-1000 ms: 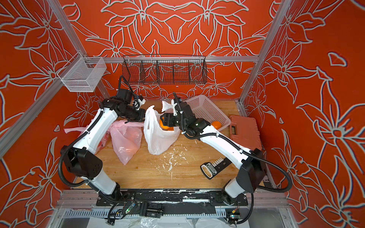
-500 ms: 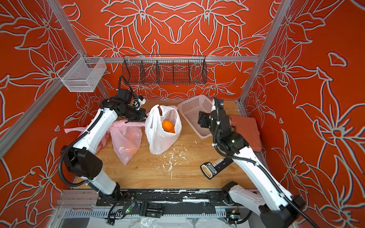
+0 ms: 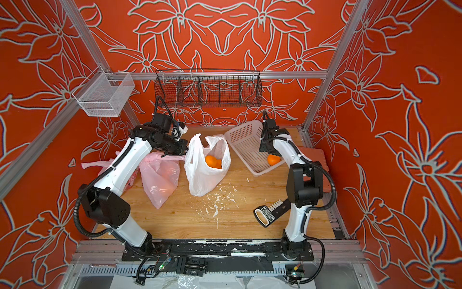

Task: Place the oranges into plastic bags & tie knots
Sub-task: Pick up the orange from the basket.

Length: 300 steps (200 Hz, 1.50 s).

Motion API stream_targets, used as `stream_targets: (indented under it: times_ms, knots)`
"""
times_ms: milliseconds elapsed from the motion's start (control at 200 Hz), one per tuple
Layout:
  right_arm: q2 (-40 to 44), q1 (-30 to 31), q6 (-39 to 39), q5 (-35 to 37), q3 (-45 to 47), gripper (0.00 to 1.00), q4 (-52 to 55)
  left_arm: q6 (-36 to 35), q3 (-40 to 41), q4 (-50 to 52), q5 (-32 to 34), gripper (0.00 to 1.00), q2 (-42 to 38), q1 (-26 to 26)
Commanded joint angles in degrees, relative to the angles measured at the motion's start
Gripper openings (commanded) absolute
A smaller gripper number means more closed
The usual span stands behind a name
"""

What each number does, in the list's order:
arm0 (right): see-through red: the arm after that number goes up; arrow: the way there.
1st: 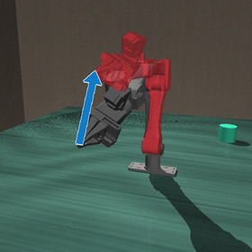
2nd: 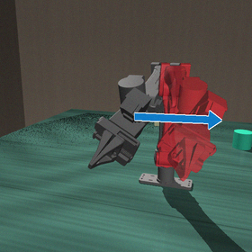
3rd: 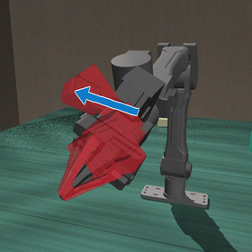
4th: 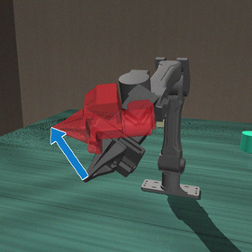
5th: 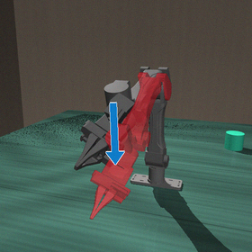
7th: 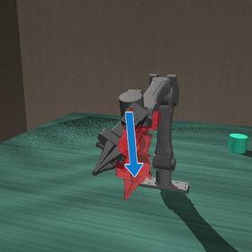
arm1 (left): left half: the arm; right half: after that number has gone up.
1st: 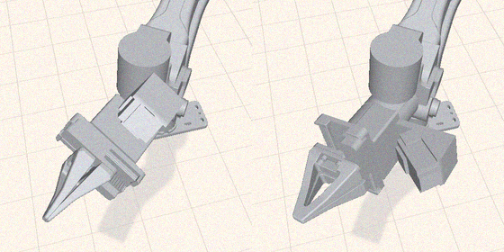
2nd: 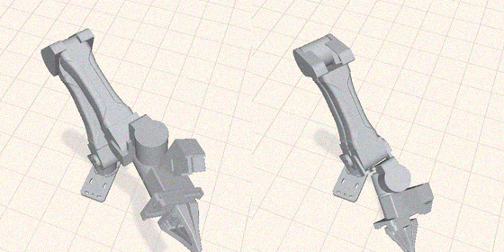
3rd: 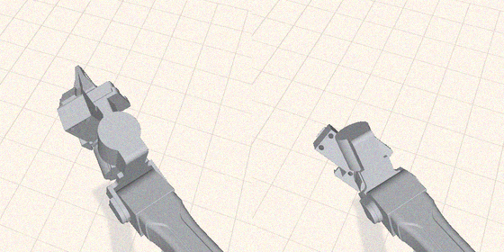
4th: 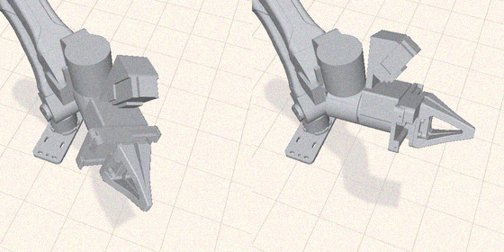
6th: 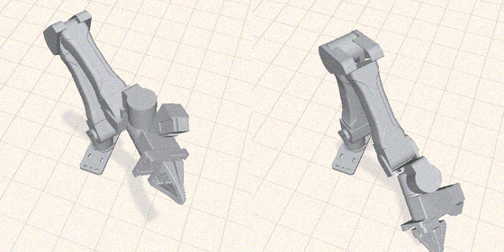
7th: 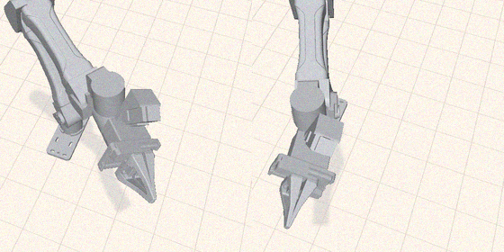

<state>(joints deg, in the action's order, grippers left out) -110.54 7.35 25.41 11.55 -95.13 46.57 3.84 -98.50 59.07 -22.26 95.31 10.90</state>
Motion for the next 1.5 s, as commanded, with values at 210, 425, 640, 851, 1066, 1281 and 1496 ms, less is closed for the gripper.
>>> stream_targets:
  times_ms: [210,425,640,851,1066,1281,1496]
  knots:
    - [-10.7,-2.9,-0.9,1.4,-7.6,0.83,9.1,-0.8,0.0,1.1,0.9,0.00,-2.0,0.3]
    - [-15.5,-4.2,-0.9,-1.1,-8.4,0.79,9.3,-0.8,0.2,1.2,0.7,0.00,-2.0,0.3]
    - [-16.9,-4.3,-1.1,-2.0,-9.2,0.60,9.4,-0.8,0.4,1.1,0.7,0.00,-2.5,0.3]
    - [-7.2,-3.7,-1.9,-3.8,-3.6,0.51,5.9,-0.8,0.9,0.8,0.8,0.00,-2.8,0.3]
    - [16.3,1.7,-2.1,-13.3,10.2,0.47,-3.8,-0.7,-0.1,0.6,0.4,0.00,-2.3,0.2]
    - [35.4,16.2,2.4,-26.6,20.1,0.45,-18.0,-0.8,-0.6,0.7,-0.1,0.00,-1.6,0.1]
    - [35.8,27.3,7.7,-35.6,22.0,0.45,-36.4,-0.8,-0.8,0.6,-0.8,0.00,-1.2,0.2]
